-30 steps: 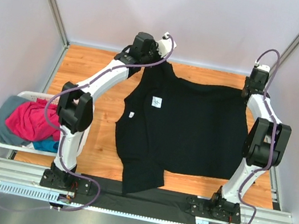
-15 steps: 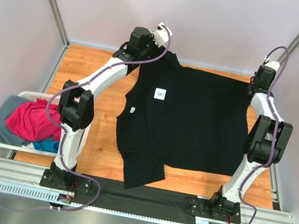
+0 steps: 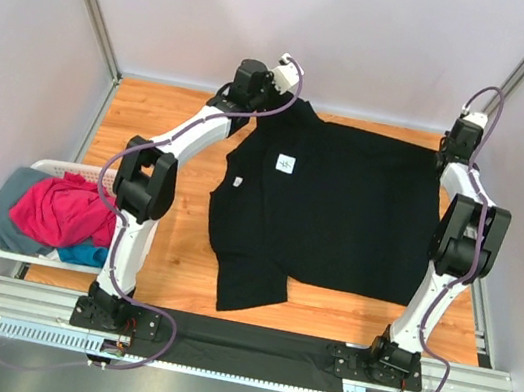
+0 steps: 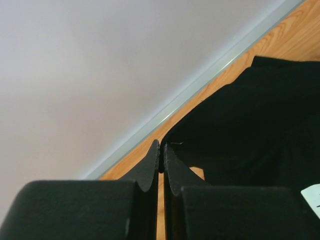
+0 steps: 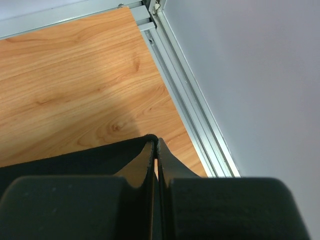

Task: Fold and stack the t-shirts
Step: Fold the tshirt

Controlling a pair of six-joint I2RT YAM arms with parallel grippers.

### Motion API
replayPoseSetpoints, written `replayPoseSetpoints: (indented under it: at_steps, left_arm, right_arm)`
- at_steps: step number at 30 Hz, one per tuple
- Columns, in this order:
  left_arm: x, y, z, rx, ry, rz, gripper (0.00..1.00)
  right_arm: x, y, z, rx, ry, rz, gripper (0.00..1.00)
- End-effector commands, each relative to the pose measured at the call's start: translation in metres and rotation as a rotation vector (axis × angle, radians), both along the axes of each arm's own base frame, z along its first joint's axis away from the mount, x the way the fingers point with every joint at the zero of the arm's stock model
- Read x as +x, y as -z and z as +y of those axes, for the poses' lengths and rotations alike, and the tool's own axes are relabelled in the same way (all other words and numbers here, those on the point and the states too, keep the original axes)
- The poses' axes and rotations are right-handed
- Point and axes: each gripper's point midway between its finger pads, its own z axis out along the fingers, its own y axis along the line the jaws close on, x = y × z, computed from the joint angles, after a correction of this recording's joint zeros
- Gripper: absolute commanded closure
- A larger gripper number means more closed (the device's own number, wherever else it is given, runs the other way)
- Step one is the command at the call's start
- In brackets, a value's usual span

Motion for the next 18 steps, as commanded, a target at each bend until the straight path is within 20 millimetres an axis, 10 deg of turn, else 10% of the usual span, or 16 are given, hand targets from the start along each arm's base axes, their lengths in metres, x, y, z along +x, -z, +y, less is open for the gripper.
replayPoseSetpoints:
  at_steps: [1,18]
  left_arm:
    - [0.004,-0.043,-0.016,-0.099,0.074,-0.086,1.0]
    - [-0.02,0.028,-0.029,0.052,0.067,0.029,1.0]
  right_arm:
    - [0.016,-0.024,-0.002,-0.027,-0.017,-0.062,1.0]
    - [0.0,0.02,0.01,-0.003,-0.085,0.04,1.0]
